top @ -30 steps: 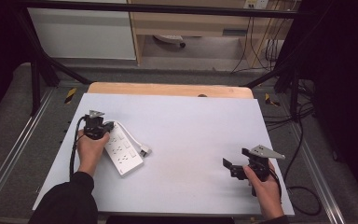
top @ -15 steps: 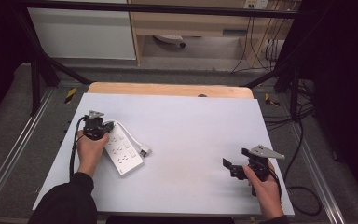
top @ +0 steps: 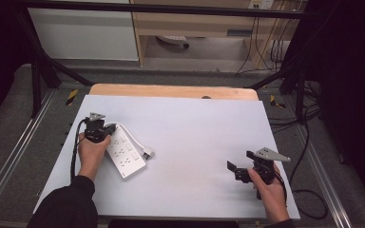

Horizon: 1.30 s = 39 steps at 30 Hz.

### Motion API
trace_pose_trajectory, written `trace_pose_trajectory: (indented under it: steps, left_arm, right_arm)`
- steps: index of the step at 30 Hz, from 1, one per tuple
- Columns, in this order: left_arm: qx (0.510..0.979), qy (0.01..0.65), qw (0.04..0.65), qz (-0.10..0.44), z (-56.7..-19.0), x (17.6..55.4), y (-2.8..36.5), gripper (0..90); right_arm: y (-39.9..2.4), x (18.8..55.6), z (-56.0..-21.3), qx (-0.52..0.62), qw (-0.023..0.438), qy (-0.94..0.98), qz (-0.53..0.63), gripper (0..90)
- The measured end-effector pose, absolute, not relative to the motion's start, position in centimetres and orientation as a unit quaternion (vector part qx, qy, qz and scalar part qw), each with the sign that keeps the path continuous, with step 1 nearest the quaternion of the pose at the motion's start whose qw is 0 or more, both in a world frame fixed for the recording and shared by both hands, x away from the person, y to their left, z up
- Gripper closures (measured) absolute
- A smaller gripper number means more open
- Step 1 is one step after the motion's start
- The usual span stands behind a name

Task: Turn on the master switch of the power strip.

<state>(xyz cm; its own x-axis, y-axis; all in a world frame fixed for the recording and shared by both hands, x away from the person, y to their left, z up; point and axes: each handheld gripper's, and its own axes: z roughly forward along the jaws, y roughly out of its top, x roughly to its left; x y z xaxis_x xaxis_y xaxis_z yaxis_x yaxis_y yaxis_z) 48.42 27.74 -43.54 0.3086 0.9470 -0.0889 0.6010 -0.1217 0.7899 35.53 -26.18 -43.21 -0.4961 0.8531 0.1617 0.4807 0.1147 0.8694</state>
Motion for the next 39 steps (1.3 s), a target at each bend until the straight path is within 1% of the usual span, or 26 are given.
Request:
trace_pose_trajectory:
  steps: [19, 34, 39]
  left_arm:
    - [0.709, 0.545, 0.389, 0.221, -43.39, 48.51, 27.97, 90.0]
    - [0.712, 0.541, 0.387, 0.224, -43.33, 48.49, 27.75, 90.0]
    - [0.709, 0.538, 0.395, 0.227, -43.14, 48.4, 27.65, 90.0]
  right_arm:
    - [-26.17, 35.56, -43.21, 0.463, 0.195, 0.72, 0.478, 4.3]
    - [-26.22, 35.58, -43.19, 0.463, 0.197, 0.72, 0.479, 4.2]
    - [-26.2, 35.57, -43.18, 0.463, 0.197, 0.72, 0.479, 4.2]
